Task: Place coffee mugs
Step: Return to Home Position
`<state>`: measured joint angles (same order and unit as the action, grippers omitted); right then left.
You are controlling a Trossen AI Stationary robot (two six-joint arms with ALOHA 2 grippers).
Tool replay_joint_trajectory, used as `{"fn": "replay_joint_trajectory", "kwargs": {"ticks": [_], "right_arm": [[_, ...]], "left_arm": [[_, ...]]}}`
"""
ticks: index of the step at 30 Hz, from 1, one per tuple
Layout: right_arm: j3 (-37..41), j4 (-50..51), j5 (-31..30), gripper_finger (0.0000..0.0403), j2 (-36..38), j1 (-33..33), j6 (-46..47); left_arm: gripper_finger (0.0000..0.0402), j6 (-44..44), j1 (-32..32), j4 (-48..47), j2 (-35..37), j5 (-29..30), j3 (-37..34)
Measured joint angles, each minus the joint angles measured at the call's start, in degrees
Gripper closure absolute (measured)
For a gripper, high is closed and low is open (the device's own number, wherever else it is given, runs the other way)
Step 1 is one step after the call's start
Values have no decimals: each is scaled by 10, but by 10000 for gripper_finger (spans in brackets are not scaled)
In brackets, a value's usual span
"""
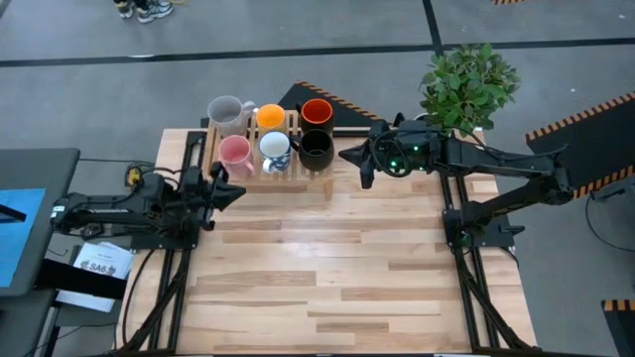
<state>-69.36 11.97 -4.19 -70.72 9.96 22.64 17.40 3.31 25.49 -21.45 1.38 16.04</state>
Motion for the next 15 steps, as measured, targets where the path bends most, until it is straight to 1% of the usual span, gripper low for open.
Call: {"fn": "replay_joint_trajectory", "kwargs": {"ticks": [2,4,7,10,15], "right_arm": [[0,0,12,382,0,-3,0],[0,0,13,379,0,-9,0],[0,3,13,384,0,-15,-6],[0,17,14,386,0,-19,-16],[0,28,14,384,0,-26,-36]], "left_arm": [[402,6,-7,12,16,12,-27],[401,16,-15,54,29,24,-55],[401,-1,-26,112,53,26,-85],[401,2,-30,110,73,37,-113],[401,14,-30,120,109,38,-149]]}}
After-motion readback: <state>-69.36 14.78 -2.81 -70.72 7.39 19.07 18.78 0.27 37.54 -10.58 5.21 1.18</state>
